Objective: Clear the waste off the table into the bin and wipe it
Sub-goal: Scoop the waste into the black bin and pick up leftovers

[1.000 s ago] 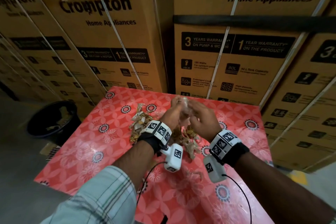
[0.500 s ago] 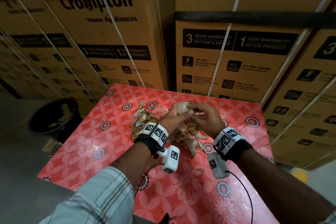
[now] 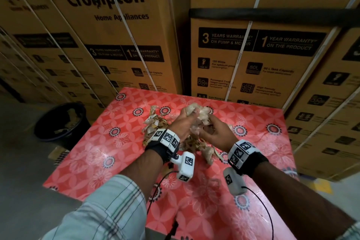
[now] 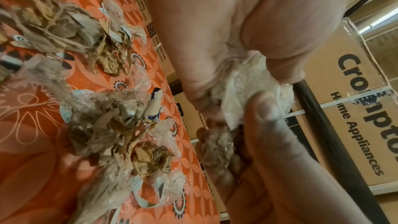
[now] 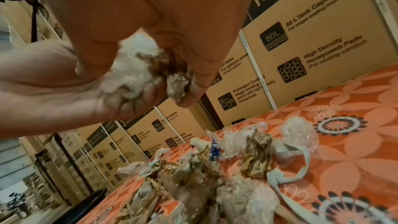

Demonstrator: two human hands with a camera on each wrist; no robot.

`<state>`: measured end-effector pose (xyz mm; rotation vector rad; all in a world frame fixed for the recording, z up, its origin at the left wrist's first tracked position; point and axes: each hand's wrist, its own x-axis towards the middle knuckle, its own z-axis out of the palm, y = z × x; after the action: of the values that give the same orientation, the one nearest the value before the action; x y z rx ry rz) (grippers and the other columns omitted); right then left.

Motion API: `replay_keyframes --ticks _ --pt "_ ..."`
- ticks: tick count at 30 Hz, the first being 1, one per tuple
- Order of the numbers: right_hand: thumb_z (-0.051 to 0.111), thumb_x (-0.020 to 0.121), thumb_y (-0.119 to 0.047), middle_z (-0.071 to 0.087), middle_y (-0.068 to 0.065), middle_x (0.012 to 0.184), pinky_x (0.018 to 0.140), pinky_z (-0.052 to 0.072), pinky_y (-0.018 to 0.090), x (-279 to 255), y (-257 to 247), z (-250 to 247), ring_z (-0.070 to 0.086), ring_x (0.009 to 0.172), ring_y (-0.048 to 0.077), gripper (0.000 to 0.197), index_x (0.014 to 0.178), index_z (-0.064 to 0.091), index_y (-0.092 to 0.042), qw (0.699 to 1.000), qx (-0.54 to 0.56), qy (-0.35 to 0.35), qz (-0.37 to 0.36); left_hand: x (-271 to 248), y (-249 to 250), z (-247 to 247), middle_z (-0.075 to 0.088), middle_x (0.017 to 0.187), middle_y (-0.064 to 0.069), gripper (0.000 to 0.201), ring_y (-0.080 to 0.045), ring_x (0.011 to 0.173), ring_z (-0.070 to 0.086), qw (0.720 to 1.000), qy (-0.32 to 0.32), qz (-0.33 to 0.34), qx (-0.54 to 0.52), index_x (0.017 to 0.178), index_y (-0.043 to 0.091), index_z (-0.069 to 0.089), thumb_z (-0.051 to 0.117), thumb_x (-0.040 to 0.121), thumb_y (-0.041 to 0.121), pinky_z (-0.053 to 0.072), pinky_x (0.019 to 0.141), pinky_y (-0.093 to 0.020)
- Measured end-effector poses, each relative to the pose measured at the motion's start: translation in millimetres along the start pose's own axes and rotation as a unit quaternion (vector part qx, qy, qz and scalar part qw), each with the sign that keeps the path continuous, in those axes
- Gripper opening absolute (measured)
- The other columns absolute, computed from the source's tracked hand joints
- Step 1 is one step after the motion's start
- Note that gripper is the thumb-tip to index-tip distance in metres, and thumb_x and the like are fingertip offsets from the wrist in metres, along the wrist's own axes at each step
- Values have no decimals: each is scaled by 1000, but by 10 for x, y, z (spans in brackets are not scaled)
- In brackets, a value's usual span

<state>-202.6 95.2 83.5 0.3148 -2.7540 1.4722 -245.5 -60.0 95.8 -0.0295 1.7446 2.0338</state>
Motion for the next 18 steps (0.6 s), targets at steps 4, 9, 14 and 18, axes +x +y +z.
replay_keyframes --ticks 4,9,14,18 --pt "77 73 -39 57 -8 120 72 47 19 2 3 138 59 97 7 83 140 33 -18 1000 1 23 1 52 -34 -15 23 159 -3 109 -24 143 30 999 10 -40 34 153 28 -12 59 80 67 28 117 -46" --pt "72 79 -36 65 -1 91 61 48 28 2 56 220 61 75 14 44 110 52 -12 989 -71 131 17 30 -68 80 45 126 16 66 -8 117 51 998 13 -49 25 150 19 15 48 99 43 28 115 -35" --pt "68 79 -16 61 -2 60 48 38 20 -43 49 132 59 55 15 11 75 60 -9 983 -57 173 16 -11 -214 35 68 97 -5 73 -29 94 64 992 13 -30 118 121 36 36 61 69 80 43 104 -56" --pt "70 75 -12 68 3 62 47 55 37 13 21 151 65 50 19 11 84 65 -17 971 121 192 69 24 -277 24 69 101 -6 53 -34 97 67 986 63 19 152 105 40 53 66 66 73 51 93 -56"
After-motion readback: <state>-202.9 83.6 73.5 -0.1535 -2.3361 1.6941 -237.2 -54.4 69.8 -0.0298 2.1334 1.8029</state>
